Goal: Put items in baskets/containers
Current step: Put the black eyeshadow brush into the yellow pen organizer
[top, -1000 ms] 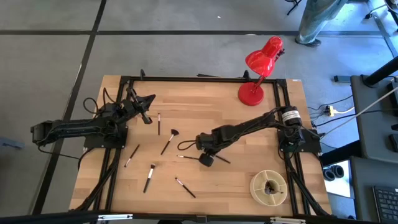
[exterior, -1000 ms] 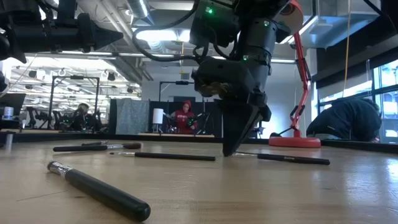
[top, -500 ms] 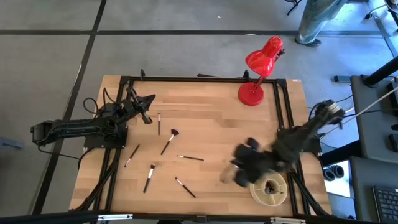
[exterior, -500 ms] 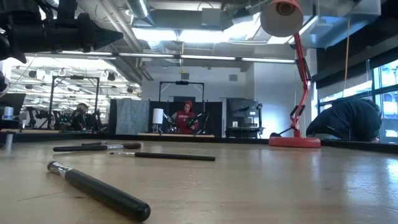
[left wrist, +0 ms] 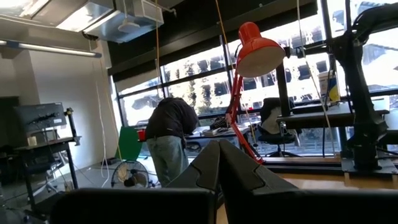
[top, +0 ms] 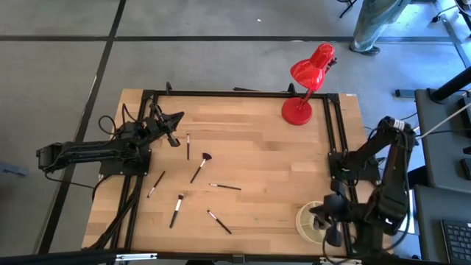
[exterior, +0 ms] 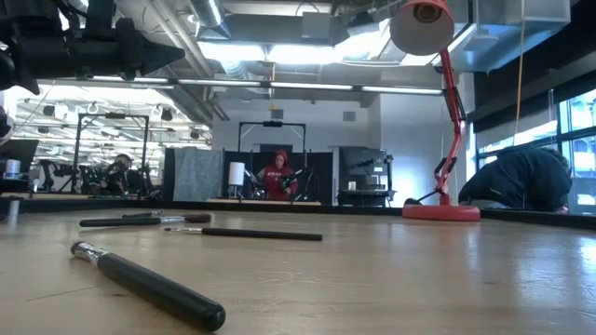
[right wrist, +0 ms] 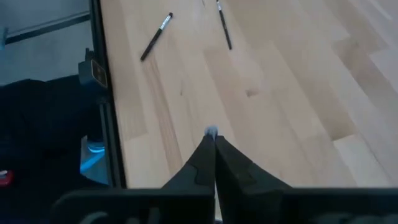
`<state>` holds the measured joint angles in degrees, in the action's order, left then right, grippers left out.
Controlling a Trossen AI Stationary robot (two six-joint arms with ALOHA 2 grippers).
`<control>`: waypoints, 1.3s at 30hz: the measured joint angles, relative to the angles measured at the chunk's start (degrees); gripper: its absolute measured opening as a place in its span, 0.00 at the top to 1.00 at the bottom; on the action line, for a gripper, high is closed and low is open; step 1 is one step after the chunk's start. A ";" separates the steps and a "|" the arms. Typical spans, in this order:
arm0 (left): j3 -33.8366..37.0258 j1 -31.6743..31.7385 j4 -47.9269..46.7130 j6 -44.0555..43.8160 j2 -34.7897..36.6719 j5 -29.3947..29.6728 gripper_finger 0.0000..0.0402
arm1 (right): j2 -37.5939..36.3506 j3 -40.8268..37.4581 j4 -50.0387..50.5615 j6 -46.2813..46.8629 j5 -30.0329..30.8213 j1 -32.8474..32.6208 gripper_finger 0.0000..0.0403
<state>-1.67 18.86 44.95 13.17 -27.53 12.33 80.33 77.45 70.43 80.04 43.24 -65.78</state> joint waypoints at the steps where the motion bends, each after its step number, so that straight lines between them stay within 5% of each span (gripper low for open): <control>1: 0.00 -0.01 0.00 0.00 0.00 0.01 0.99 | 0.37 0.00 0.28 0.46 0.46 -0.53 1.00; 6: 0.00 0.02 -0.04 -0.39 0.00 -0.01 0.99 | 2.56 -0.01 -1.02 0.75 1.64 -1.29 0.95; 14: 0.00 -0.01 -0.20 -0.46 0.00 -0.01 0.99 | 2.61 0.00 -1.39 1.27 3.48 0.54 0.72; 24: 0.02 0.02 -1.05 2.10 -0.57 3.23 0.99 | 4.11 0.00 -4.59 -9.57 -1.79 21.17 0.65; 28: 0.02 0.00 -1.01 2.36 -0.66 3.24 0.99 | 9.28 -0.01 -18.43 -26.22 -3.51 30.49 0.65; 33: 0.02 0.02 -1.51 4.02 -0.66 4.52 0.99 | 17.82 0.00 -44.28 -49.99 -12.97 38.95 0.65; 39: 0.02 0.01 -2.29 4.17 -0.66 4.62 0.99 | 26.24 0.19 -63.28 -61.43 -23.83 48.07 0.66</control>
<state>-1.65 18.87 42.66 17.34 -28.18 16.95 106.57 77.64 7.15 18.61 19.41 -17.71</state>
